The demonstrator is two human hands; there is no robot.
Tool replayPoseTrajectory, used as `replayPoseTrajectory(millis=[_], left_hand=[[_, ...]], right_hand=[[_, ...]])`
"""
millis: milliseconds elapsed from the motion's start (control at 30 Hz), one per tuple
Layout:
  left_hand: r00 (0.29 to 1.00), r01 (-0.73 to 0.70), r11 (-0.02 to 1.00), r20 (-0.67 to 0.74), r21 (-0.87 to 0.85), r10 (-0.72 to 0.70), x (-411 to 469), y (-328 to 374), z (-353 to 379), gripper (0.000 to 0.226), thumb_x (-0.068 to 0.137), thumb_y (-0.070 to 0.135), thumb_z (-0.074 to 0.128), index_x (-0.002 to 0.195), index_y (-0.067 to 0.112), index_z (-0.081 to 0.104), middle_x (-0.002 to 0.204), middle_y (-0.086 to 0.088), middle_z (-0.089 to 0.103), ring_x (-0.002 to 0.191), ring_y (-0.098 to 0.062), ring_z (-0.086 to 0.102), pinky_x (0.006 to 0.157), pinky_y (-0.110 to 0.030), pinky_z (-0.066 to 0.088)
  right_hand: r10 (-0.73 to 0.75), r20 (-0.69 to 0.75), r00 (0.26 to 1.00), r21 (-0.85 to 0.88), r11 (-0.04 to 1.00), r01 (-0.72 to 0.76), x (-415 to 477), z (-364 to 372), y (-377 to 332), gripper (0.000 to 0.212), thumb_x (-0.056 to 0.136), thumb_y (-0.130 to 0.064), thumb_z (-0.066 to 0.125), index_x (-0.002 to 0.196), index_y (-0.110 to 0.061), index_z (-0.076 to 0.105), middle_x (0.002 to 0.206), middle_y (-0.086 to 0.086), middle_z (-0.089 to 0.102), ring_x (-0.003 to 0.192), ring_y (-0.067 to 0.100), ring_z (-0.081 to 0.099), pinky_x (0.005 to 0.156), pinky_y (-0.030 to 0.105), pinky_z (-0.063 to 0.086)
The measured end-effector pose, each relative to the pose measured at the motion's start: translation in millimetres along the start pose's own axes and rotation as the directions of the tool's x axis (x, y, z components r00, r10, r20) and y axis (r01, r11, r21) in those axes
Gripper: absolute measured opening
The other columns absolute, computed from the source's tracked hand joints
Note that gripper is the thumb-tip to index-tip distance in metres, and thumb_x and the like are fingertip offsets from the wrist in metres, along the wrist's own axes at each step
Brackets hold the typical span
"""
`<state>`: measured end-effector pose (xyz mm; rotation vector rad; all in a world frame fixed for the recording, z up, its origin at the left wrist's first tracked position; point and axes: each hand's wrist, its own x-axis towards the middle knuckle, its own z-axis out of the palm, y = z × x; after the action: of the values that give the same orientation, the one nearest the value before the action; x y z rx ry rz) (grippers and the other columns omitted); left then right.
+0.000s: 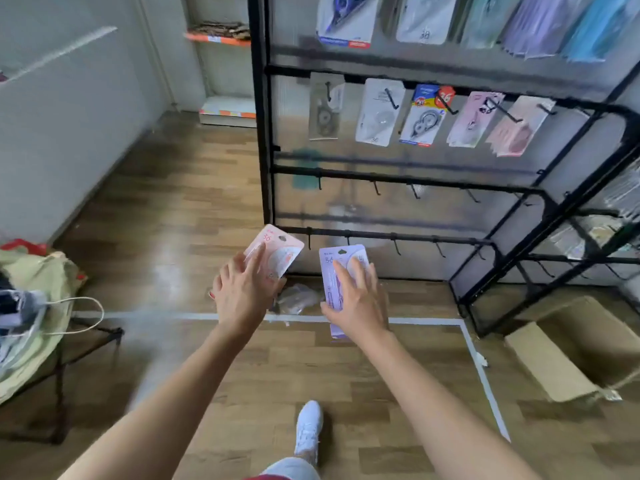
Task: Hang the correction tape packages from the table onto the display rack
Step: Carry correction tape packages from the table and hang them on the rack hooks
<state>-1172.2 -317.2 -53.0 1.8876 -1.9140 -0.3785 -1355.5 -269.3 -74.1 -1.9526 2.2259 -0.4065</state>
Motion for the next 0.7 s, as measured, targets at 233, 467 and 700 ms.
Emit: replayPoseTrajectory(millis=[233,467,700], left_hand=[[0.993,-0.117,0.99,-0.008,-0.082,0.117,86,101,52,0.074,0.081,0.043,0.066,0.145,0.035,0.03,0.14,-0.005,0.037,0.13,-0.028,0.033,0.108,-0.042,0.025],[0.961,-0.275,0.953,-0.024,-0.13,0.275,148,198,82,0.073,0.081,0.044,0.066,0.145,0.034,0.032,0.139,-0.009,0.038,0.129,-0.031,0.034,0.107,-0.043,0.024],[0.904,-0.427,0.885,-0.114,-0.185,0.412,185,278,104,0.075,0.081,0.042,0.069,0.145,0.037,0.03,0.137,-0.01,0.041,0.125,-0.032,0.037,0.104,-0.042,0.025]], right_hand=[[0.105,-0.109,0.988,-0.032,0.993,-0.109,79,-53,87,0.077,0.084,-0.049,0.057,0.149,-0.025,0.021,0.153,0.005,0.014,0.141,0.031,0.012,0.111,0.037,0.025],[0.171,-0.216,0.961,-0.013,0.984,-0.178,139,-110,159,0.075,0.085,-0.044,0.059,0.148,-0.024,0.024,0.154,0.008,0.014,0.14,0.036,0.012,0.113,0.043,0.019],[0.206,-0.398,0.894,0.055,0.978,-0.2,185,-171,226,0.074,0.083,-0.042,0.064,0.146,-0.021,0.03,0.152,0.009,0.021,0.141,0.036,0.013,0.113,0.044,0.02]])
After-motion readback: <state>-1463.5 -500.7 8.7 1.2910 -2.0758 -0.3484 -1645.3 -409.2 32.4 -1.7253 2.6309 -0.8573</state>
